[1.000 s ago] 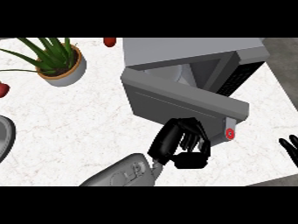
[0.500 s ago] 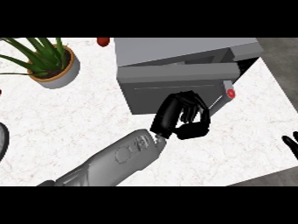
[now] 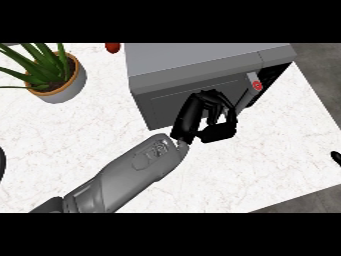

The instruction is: Pick up the milk, place it into the microwave and close the microwave

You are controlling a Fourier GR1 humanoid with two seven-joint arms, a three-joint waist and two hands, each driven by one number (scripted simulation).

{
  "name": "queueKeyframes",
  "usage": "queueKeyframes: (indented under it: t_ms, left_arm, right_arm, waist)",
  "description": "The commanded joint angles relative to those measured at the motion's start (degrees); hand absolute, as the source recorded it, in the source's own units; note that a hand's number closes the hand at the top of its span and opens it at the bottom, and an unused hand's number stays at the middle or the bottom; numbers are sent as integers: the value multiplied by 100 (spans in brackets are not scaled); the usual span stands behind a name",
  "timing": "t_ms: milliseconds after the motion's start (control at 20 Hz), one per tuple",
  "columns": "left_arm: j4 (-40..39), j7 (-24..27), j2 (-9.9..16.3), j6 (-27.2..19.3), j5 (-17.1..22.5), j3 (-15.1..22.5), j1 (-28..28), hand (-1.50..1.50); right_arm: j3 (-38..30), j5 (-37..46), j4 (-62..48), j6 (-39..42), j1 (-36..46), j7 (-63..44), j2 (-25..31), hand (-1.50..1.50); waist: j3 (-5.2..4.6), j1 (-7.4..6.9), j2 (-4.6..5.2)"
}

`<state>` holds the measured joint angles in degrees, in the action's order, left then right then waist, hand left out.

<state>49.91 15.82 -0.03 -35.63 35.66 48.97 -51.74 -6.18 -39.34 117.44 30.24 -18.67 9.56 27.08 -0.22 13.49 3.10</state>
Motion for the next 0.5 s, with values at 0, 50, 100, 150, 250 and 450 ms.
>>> queueKeyframes:
  t_ms: [0,50,100,150,250,450]
  left_arm:
    - [-506,230,3,41,291,-404,-413,150]
    - [-411,229,3,55,425,-358,-415,150]
    - [-528,318,3,158,446,-401,-395,150]
    - [-467,327,3,173,547,-421,-454,150]
    - [-527,330,3,213,699,-459,-470,150]
    - [-594,436,3,199,981,-520,-352,150]
  right_arm:
    - [-108,-180,39,-57,4,-124,104,-150]
    - [-61,-169,93,-94,81,-142,84,-150]
    - [-113,-194,105,-62,12,-142,120,-150]
    - [-108,-206,100,-178,157,-159,80,-150]
    - [-151,-295,87,-125,140,-155,115,-150]
    - [-193,-434,71,-116,143,-148,107,-150]
  waist:
    - [1,32,50]
    - [0,42,50]
    - [0,65,60]
    - [-2,11,77]
    - [5,68,85]
    - [13,110,110]
